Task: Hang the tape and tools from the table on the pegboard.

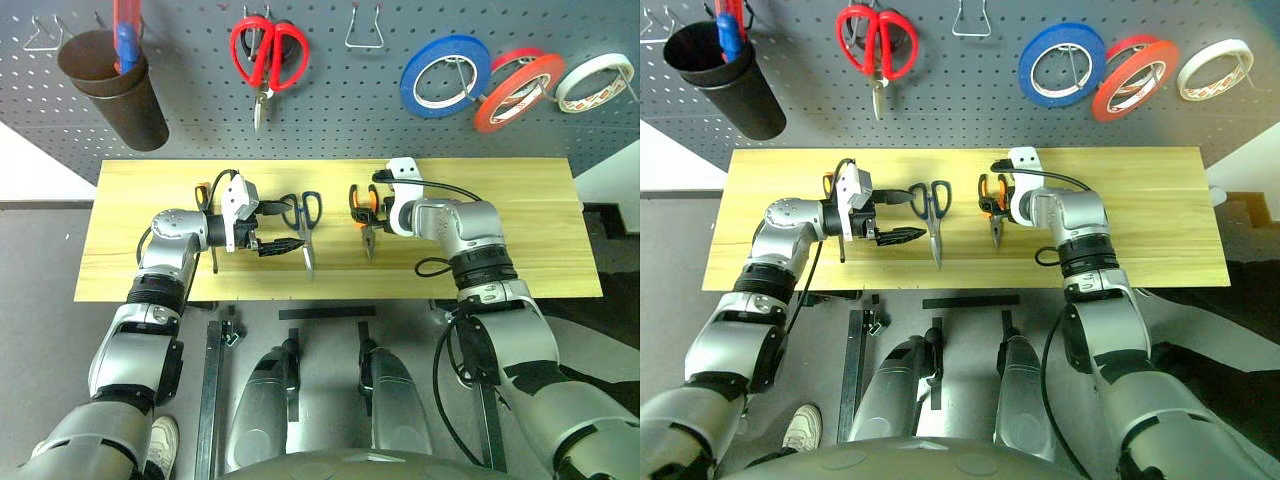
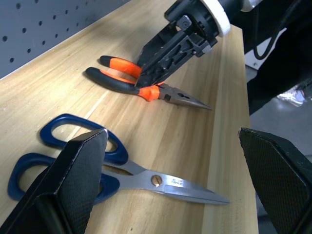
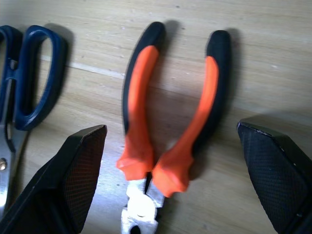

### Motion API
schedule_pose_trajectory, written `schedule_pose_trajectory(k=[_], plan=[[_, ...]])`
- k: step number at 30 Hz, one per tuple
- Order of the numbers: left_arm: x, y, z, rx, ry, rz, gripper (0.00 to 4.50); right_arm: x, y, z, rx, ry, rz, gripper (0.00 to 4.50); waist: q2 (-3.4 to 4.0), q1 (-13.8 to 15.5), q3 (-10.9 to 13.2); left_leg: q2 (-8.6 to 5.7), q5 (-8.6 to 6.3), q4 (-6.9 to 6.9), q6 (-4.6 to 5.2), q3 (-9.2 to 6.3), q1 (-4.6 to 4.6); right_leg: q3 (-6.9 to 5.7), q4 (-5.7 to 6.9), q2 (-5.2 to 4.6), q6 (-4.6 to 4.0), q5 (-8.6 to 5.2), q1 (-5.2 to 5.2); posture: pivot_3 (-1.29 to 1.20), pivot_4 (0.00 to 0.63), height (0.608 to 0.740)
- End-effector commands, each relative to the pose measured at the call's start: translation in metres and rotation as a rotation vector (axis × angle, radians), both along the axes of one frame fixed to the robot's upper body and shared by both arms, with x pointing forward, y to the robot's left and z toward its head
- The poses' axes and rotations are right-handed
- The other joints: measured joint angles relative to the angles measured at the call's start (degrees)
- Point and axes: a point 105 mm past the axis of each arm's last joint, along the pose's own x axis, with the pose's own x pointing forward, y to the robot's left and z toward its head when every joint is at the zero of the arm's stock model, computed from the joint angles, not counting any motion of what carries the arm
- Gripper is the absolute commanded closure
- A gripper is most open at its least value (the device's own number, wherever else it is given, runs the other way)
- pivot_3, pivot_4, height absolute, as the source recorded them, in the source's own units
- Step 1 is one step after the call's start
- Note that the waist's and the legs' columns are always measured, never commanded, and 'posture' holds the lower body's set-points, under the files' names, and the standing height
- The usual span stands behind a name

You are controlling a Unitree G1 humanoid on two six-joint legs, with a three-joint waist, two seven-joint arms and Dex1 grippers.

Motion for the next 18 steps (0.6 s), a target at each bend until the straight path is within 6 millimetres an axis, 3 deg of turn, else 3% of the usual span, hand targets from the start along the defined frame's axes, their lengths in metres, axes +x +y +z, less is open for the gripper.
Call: schedule_pose_trajectory(k=[1,16,18], plan=[[-0.003,0.006,0.001,-0.015,-0.004,0.014,0.0,0.0,0.008,-0.003,-0.001,0.004,0.02,0.02,0.0,0.0,0.0,0.01,0.0,0.0,0.0,0.02,0.0,0.0,0.0,0.0,0.0,0.0,0.0,0.14,0.499,0.728],[-0.004,0.007,-0.003,-0.006,-0.002,0.02,0.0,-0.009,0.005,-0.033,-0.162,0.093,0.058,0.02,-0.01,0.1,0.0,0.02,0.0,0.0,0.0,0.06,0.04,0.0,-0.01,-0.01,0.0,0.0,0.02,0.13,0.473,0.728],[-0.004,0.006,-0.004,-0.008,-0.001,0.02,0.0,-0.009,0.003,-0.035,-0.185,0.099,0.061,0.41,-0.01,0.1,0.0,0.03,0.0,0.0,0.0,0.07,0.06,0.0,-0.01,-0.01,0.0,0.0,0.04,0.13,0.467,0.728]])
